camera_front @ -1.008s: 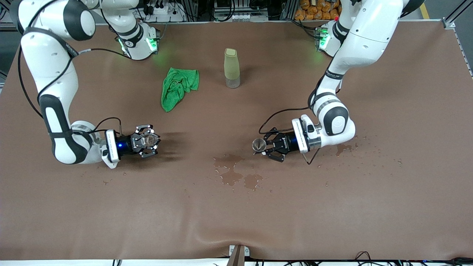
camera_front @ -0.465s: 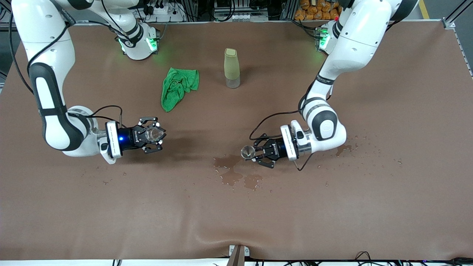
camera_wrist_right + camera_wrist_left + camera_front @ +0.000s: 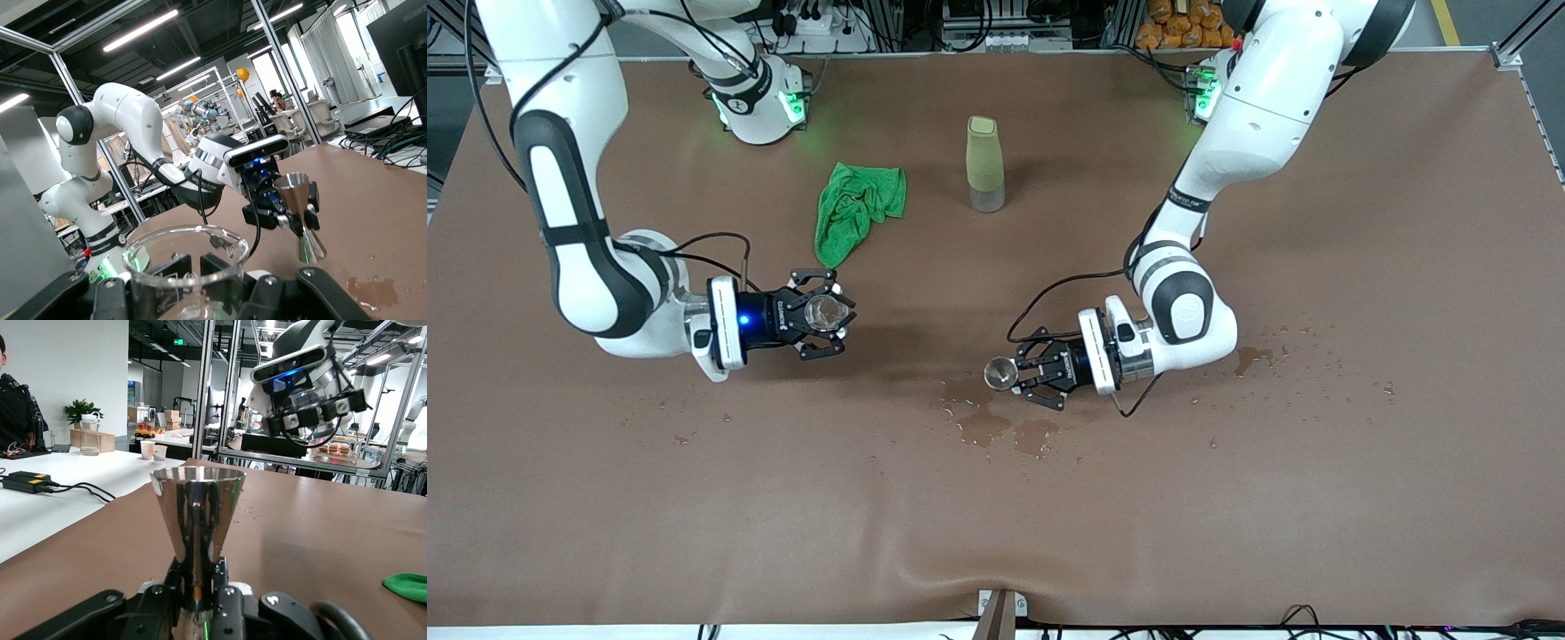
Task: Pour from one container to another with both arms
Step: 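Move the beaker and the jigger toward each other at the table middle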
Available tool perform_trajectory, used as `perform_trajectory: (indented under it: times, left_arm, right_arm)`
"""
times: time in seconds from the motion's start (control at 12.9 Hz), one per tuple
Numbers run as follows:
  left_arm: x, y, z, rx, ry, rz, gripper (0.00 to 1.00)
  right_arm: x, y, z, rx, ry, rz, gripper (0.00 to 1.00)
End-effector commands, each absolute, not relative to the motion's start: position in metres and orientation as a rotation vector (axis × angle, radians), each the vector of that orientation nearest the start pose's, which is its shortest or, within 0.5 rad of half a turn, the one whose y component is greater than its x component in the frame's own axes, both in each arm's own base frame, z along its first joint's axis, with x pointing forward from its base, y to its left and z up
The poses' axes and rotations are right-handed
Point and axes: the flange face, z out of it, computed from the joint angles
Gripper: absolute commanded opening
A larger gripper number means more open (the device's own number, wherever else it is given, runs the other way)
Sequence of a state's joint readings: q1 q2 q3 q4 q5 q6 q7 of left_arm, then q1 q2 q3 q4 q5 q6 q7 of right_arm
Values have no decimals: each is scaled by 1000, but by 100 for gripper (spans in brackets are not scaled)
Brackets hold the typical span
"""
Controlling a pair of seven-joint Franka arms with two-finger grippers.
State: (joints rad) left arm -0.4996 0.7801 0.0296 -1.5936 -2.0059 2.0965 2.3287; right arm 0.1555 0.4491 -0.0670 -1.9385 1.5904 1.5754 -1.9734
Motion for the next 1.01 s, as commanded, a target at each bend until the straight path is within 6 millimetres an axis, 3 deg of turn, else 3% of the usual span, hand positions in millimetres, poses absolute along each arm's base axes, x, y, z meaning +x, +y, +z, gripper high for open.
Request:
perform_trajectory:
  times: [0.0, 0.23, 0.47, 0.93]
  left_arm:
    - [625, -376, 205, 1504, -1062, 1227, 0]
    - [623, -389, 205, 1506, -1044, 1237, 0]
    - [622, -397, 204, 1512, -1022, 1244, 0]
    - [623, -394, 204, 1513, -1032, 1246, 0]
  right_arm:
    - [572, 175, 320, -1416, -925, -841, 0]
    - [568, 199, 344, -1493, -929, -823, 0]
    - [563, 236, 345, -1514, -879, -841, 0]
    - [550, 289, 345, -1566, -767, -871, 0]
